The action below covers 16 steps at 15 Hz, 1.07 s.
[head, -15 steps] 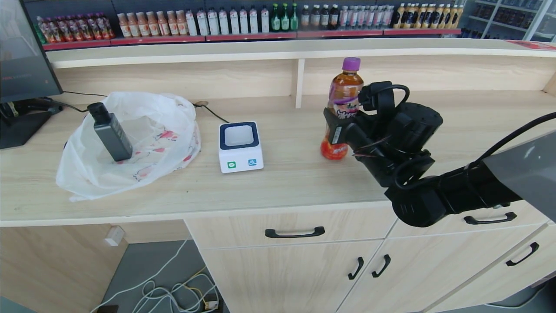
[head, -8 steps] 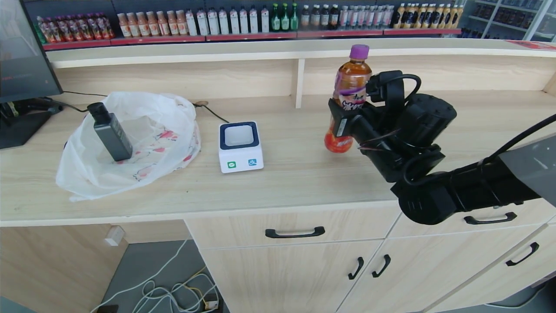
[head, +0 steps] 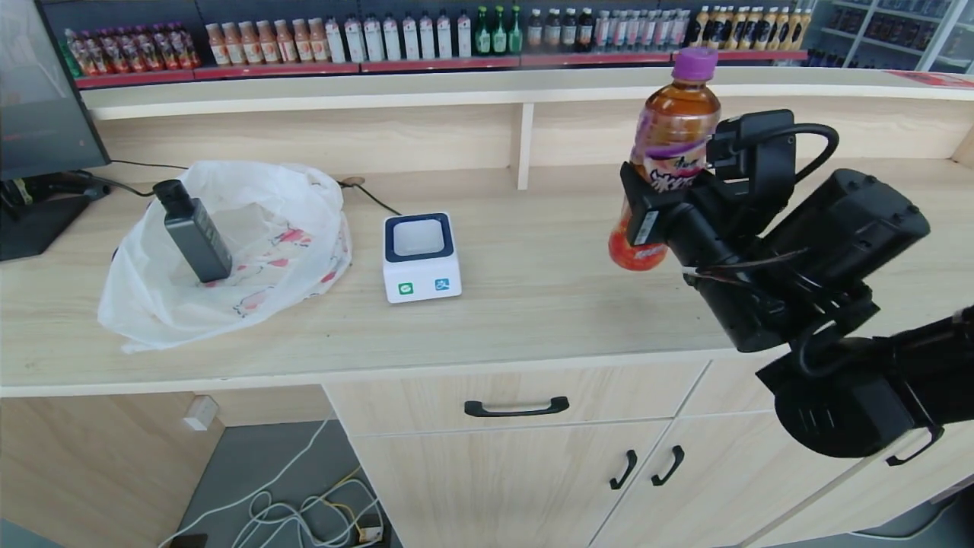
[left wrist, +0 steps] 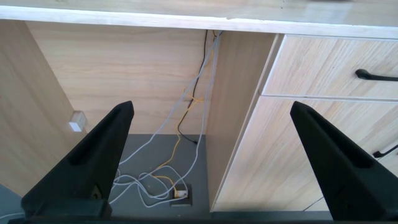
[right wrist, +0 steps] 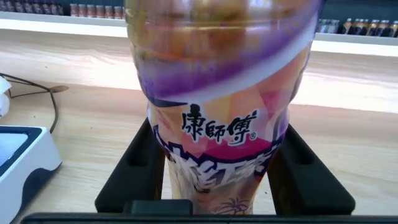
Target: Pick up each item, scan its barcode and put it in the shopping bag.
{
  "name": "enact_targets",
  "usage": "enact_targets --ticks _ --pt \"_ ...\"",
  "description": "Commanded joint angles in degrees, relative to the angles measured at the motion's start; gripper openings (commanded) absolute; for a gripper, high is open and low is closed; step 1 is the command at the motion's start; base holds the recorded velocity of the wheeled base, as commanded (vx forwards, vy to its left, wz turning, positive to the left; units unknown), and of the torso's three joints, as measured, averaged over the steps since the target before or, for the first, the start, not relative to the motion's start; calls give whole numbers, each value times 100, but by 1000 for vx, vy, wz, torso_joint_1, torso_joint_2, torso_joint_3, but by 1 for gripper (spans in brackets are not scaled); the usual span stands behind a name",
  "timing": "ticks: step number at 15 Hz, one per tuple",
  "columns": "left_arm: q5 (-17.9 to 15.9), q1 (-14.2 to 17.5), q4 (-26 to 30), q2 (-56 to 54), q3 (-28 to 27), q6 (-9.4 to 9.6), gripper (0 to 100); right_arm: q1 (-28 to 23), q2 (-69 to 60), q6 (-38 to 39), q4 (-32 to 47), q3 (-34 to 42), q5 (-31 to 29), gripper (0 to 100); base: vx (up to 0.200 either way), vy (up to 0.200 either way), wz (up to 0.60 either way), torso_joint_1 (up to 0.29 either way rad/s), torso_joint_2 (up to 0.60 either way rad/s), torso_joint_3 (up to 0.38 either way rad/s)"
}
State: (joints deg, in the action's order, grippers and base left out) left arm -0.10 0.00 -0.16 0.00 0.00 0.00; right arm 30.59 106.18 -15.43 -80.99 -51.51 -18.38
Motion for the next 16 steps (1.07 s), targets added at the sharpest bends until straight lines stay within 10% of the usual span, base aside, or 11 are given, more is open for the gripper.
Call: enact_targets --ticks 1,10,16 --pt "1 0 -2 9 0 0 100 308 -704 -329 -672 1125 -227 0 0 0 0 0 0 0" --pt "1 0 -2 9 0 0 100 1802 -2963 -478 -901 5151 -587 0 0 0 0 0 0 0" --pt "1 0 -2 9 0 0 100 2347 -3270 -223 -901 5151 -587 0 0 0 0 0 0 0"
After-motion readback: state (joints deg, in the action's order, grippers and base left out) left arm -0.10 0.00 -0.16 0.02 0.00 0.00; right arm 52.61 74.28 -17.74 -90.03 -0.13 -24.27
